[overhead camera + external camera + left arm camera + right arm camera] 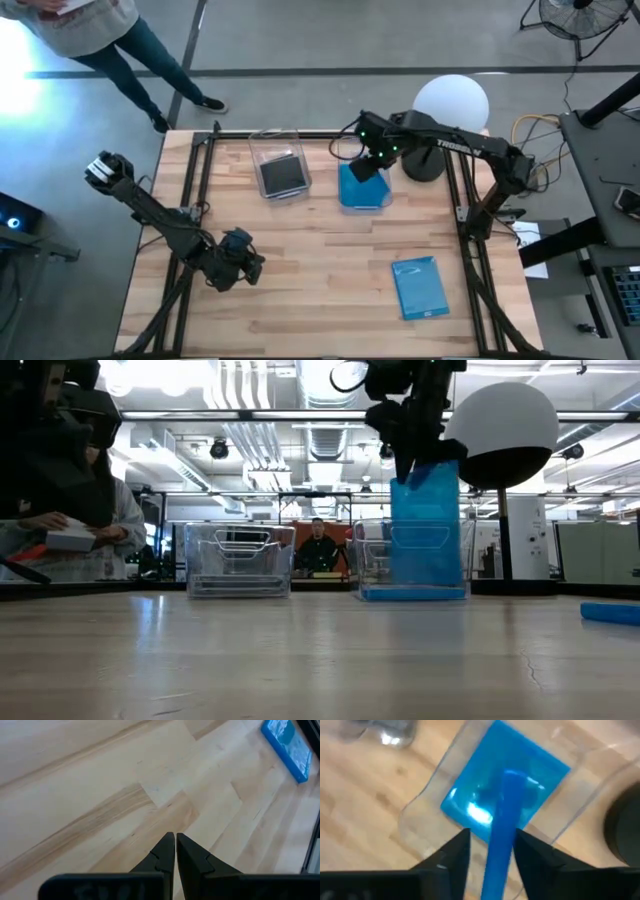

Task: Pick & place jewel cases by type
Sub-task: Put the left blue CD case into the right transparent bin

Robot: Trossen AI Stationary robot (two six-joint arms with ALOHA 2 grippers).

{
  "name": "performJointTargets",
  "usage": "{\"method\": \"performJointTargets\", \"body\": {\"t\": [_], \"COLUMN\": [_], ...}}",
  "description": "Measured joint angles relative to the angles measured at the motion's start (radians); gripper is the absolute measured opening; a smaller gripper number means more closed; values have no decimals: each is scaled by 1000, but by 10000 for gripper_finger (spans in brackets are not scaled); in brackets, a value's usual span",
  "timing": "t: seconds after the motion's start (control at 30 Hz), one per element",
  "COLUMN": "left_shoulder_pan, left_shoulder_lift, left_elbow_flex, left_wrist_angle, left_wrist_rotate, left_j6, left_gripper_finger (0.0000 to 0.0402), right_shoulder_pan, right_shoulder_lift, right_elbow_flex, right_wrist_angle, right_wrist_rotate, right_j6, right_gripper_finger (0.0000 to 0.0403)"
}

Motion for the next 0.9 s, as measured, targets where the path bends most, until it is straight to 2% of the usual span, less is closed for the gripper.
{"method": "performJointTargets", "body": {"t": [0.07,0.1,0.23,0.3,0.33,0.37,0.43,0.47,0.5,0.57,0.63,0.77,0.87,0.9], "left_shoulder_pan": [0,0,0,0,1,1,3,4,6,6,6,6,6,6], "left_shoulder_lift": [0,0,0,0,0,0,0,0,0,0,0,0,0,0], "left_elbow_flex": [0,0,0,0,0,0,0,-1,-1,-1,-1,-1,-1,-1], "left_wrist_angle": [0,0,-1,-1,-1,-1,-5,-8,-9,-12,-15,-15,-21,-23], "left_wrist_rotate": [-1,-2,-3,-4,-4,-4,-5,-5,-5,-7,-7,-8,-9,-10], "left_j6": [5,8,9,9,9,9,9,9,9,9,8,6,10,14], "left_gripper_finger": [0,0,0,0,0,0,0,0,0,0,0,0,0,0], "right_shoulder_pan": [18,29,73,95,104,107,107,108,114,127,127,160,205,227], "right_shoulder_lift": [-3,-4,-5,-8,-9,-9,-9,-8,-7,-6,-11,-14,-15,-15], "right_elbow_flex": [6,14,62,92,107,120,130,134,141,160,170,154,115,95], "right_wrist_angle": [-4,-12,-72,-85,-78,-62,-7,6,-2,-100,-210,-340,-352,-352], "right_wrist_rotate": [2,44,360,443,434,380,207,194,237,396,439,354,199,187], "right_j6": [-49,-71,-93,-109,-110,-109,-106,-96,-65,45,152,268,290,294], "right_gripper_finger": [168,180,207,207,206,203,193,186,180,168,159,149,146,145]}}
